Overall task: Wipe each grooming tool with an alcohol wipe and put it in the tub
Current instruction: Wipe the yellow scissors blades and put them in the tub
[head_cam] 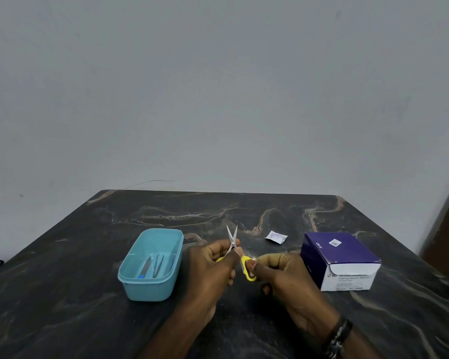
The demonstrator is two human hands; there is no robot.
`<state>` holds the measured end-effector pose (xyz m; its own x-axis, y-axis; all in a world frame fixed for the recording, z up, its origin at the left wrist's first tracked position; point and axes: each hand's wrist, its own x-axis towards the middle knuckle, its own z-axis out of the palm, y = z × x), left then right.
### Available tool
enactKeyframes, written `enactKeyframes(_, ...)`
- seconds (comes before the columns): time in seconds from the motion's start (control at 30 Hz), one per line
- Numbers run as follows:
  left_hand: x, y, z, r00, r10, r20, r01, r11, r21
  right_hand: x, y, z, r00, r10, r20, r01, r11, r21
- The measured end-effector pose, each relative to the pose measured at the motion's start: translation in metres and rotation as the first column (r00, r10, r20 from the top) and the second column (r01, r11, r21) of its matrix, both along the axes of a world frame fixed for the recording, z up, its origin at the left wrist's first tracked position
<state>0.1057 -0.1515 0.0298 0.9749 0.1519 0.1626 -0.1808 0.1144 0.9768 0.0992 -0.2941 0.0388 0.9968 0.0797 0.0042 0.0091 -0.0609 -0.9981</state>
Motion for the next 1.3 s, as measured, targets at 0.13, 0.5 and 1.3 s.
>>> enactKeyframes(0.13, 0.001, -0.001, 0.002, 0.992, 0.112, 0.054, -0.109, 0.993, -0.045, 0.001, 0.002, -0.002, 0.999, 0.035, -0.019, -0.036, 0.999, -0.017)
enactKeyframes(0.5, -0.004, -0.001, 0.001, 0.999, -0.03, 0.026, 0.028, 0.997, 0.078, -0.003, -0.001, 0.0, 0.996, 0.05, 0.073, -0.044, 0.995, -0.086)
enactKeyframes(1.3, -0.018, -0.011, 0.01, 0.944, -0.324, -0.067, 0.331, 0.927, 0.175, 0.002, -0.002, -0.003, 0.994, -0.083, 0.07, 0.072, 0.987, 0.146)
